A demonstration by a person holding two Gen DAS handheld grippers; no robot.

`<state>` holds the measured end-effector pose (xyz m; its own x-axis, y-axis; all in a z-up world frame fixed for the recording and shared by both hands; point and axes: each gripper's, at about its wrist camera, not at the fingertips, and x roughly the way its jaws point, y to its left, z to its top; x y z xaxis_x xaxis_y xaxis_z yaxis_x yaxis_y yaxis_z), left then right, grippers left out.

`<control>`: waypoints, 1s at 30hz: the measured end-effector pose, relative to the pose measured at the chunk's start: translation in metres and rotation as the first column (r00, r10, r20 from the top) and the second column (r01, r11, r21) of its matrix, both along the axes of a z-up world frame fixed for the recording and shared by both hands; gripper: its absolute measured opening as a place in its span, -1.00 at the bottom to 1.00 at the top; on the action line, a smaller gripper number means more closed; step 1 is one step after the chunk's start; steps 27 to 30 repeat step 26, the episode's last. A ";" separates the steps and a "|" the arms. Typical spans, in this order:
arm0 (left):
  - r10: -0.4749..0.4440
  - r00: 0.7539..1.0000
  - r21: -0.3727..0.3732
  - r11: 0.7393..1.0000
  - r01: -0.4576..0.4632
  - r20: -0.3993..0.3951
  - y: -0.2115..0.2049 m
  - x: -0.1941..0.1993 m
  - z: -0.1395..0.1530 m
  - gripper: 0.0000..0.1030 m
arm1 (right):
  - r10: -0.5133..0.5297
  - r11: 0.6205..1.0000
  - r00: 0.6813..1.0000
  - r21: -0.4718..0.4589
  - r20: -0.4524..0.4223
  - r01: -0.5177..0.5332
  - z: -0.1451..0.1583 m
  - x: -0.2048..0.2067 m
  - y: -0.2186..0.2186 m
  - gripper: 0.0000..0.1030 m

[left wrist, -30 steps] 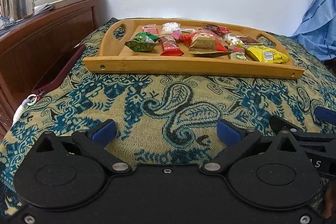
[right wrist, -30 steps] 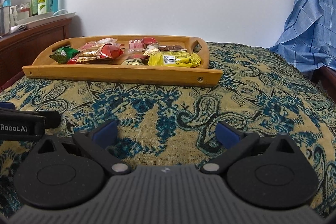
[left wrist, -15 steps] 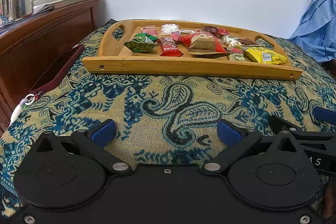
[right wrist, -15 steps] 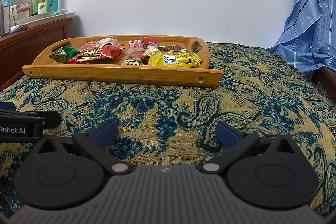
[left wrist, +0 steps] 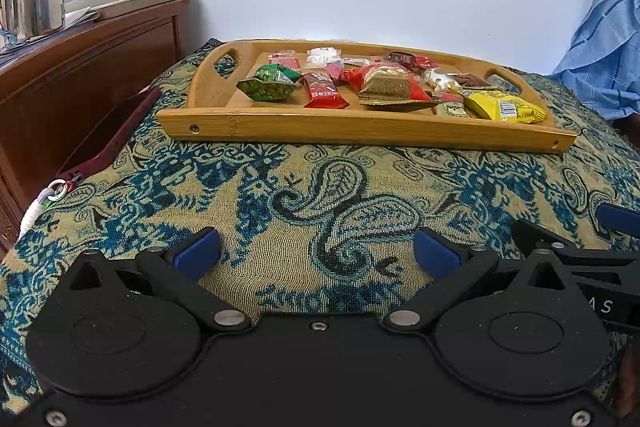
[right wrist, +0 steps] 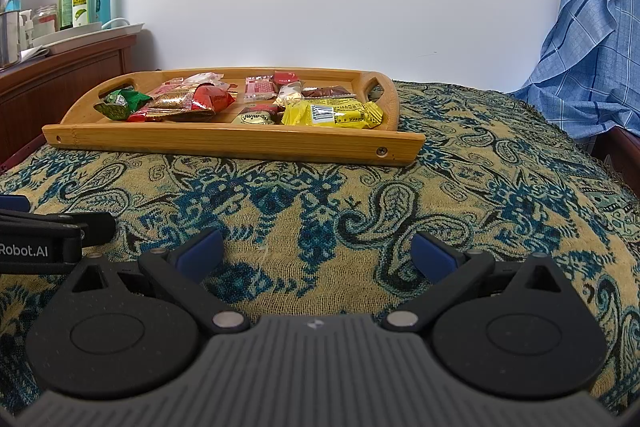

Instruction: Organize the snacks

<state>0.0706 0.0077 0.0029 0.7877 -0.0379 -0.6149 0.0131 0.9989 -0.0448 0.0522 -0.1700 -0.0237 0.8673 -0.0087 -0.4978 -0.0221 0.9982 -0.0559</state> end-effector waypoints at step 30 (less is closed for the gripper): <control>0.001 1.000 0.000 1.000 -0.001 0.009 -0.001 0.001 0.000 1.00 | 0.000 1.000 1.000 0.000 0.000 0.000 0.000 0.000 0.000 1.00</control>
